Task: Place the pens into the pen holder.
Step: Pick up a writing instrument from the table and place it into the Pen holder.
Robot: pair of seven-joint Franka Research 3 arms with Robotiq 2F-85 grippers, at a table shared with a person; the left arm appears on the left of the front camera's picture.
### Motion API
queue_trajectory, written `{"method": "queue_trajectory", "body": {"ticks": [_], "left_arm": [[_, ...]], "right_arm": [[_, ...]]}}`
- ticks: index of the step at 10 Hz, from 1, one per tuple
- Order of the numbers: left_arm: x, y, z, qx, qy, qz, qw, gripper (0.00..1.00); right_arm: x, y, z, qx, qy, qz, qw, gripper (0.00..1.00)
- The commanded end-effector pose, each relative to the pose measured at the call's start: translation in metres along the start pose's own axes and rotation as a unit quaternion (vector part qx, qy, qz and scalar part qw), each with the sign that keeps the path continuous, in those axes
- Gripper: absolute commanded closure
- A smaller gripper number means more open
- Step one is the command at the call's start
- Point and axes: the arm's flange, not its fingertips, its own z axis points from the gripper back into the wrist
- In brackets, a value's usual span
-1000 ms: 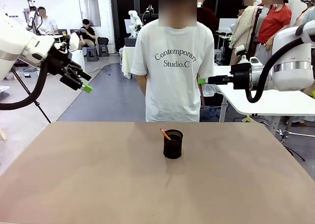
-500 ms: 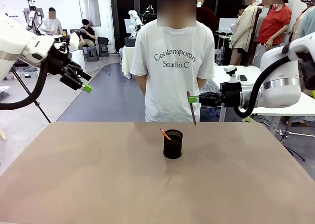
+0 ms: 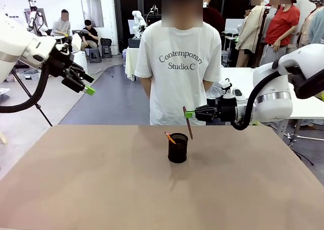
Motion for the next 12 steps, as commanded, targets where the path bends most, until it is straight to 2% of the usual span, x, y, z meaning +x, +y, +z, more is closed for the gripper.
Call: {"method": "queue_trajectory", "body": {"ticks": [1,7,12], "left_arm": [[-0.001,0.000,0.002,0.004,0.001,0.000,1.000,0.00],[-0.001,0.000,0.002,0.004,0.001,0.000,1.000,0.00],[-0.001,0.000,0.002,0.004,0.001,0.000,1.000,0.00]], "right_arm": [[-0.001,-0.012,-0.019,-0.012,-0.014,0.016,1.000,1.00],[-0.020,-0.040,-0.045,-0.036,-0.009,0.011,0.999,1.00],[-0.040,-0.045,-0.034,-0.036,0.015,0.002,0.999,1.00]]}}
